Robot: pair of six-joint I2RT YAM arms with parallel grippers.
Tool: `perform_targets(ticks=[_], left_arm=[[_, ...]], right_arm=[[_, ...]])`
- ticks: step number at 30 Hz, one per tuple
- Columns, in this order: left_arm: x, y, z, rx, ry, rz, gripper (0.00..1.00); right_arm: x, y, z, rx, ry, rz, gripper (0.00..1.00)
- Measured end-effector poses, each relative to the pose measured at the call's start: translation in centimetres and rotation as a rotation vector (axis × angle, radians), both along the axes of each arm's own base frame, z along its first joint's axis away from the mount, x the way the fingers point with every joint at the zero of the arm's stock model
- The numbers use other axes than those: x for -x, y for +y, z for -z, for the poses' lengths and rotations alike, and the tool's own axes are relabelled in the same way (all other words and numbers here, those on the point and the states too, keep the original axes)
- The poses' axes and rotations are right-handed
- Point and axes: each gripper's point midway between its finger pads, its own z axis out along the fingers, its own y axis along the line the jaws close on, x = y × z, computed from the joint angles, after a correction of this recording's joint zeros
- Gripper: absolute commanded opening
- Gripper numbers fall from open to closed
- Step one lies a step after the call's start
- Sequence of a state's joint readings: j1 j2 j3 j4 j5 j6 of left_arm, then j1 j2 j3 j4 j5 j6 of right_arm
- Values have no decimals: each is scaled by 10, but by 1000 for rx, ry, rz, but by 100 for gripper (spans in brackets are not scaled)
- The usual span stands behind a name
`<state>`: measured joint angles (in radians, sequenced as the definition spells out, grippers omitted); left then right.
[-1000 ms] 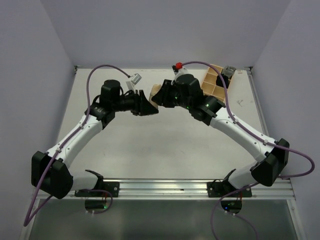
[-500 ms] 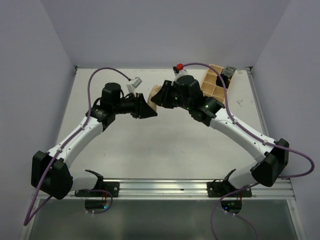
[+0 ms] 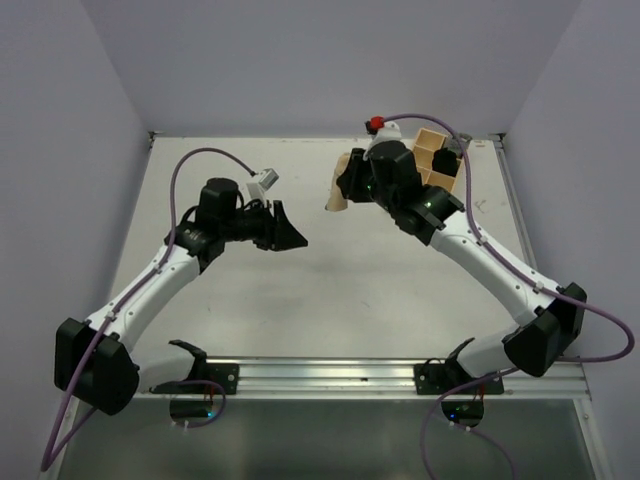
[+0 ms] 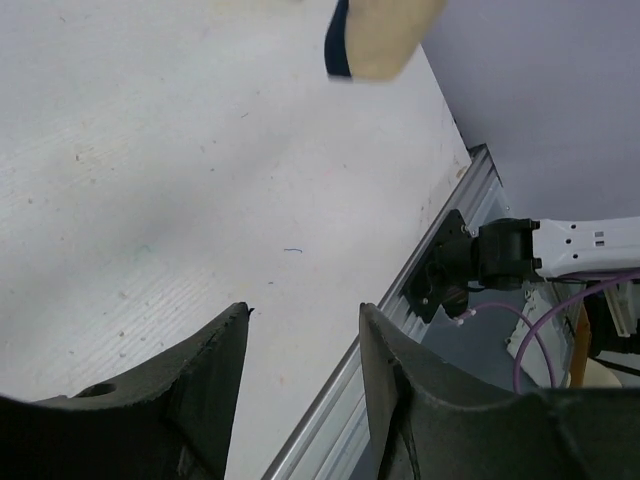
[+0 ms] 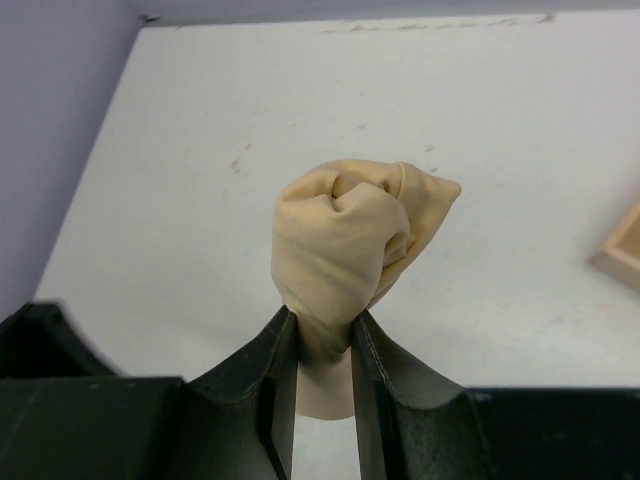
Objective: Roll the underwear
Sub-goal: Place the rolled underwear into the container
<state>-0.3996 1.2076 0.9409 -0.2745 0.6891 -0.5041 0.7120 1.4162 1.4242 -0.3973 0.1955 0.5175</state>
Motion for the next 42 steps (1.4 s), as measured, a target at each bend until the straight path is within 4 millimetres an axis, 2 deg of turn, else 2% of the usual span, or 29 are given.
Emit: perform_targets(ticks=[3, 6, 7, 8, 11, 15, 21, 26, 30, 36, 42], left_arm=[[3, 3, 3, -11, 5, -15, 53], [5, 6, -1, -9, -1, -28, 68], [6, 6, -2, -8, -3, -30, 96], [6, 7, -4, -8, -9, -32, 100], [8, 8, -7, 2, -1, -51, 100], [9, 11, -12, 2, -17, -65, 100], [16, 16, -17, 16, -28, -97, 100], [20, 19, -19, 29, -23, -119, 100], [19, 19, -19, 31, -16, -130, 100], [17, 20, -18, 33, -10, -147, 100], [17, 19, -1, 38, 27, -159, 100]], right_arm=[[-39, -39, 11, 106, -19, 117, 0], [-79, -81, 30, 204, -11, 238, 0], [-91, -97, 37, 243, -6, 279, 0], [-102, -111, 45, 280, 1, 315, 0], [-130, -148, 67, 403, 10, 396, 0], [-153, -182, 87, 548, 1, 468, 0], [-185, -239, 95, 668, -46, 606, 0], [-200, -290, 110, 718, -30, 715, 0], [-205, -311, 122, 727, -22, 746, 0], [-215, -315, 148, 706, -32, 725, 0], [-209, -315, 181, 707, 1, 697, 0]])
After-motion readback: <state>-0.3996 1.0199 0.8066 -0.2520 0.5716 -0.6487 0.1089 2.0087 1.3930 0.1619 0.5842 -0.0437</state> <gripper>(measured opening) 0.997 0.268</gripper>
